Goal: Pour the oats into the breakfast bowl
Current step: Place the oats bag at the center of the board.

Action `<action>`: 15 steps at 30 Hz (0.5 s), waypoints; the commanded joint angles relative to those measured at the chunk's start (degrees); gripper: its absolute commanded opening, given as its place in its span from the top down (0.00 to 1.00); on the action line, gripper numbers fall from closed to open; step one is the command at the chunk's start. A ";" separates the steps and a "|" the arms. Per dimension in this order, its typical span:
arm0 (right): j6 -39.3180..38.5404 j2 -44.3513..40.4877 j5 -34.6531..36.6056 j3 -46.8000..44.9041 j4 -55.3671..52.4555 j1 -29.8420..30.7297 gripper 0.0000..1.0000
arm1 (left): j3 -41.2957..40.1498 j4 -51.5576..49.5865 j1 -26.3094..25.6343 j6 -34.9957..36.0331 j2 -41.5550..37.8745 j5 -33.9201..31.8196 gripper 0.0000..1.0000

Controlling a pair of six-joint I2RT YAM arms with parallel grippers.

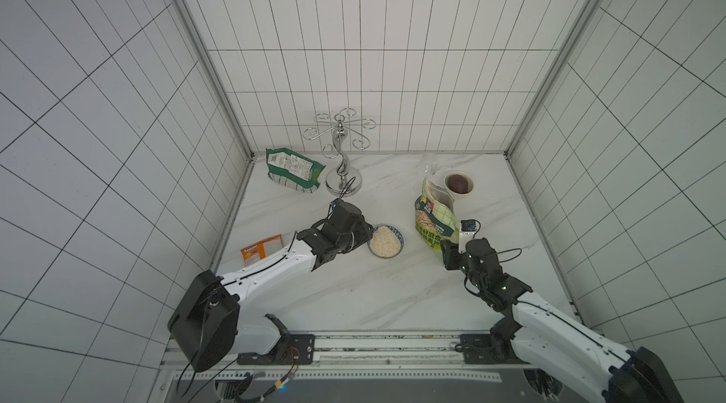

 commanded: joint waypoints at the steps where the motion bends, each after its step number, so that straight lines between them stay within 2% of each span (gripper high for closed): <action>1: 2.50 -3.32 0.64 0.31 -0.59 -0.07 0.45 | 0.97 -0.02 -0.32 -0.26 1.14 -1.25 0.60; 6: 3.05 -9.90 0.77 2.97 -10.35 0.47 0.28 | 1.36 0.05 -0.57 -0.32 1.56 -1.27 0.60; 8: 2.73 -12.50 0.24 5.58 -16.95 0.79 0.02 | 1.64 0.04 -0.68 -0.20 1.82 -1.19 0.60; 12: 0.83 -14.18 -1.16 14.64 -32.60 1.59 0.01 | 2.45 0.09 -1.12 0.35 2.31 -0.70 0.60; 15: 0.80 -10.87 -3.72 25.60 -44.41 1.67 0.01 | 3.25 0.12 -1.62 0.79 2.87 -0.20 0.60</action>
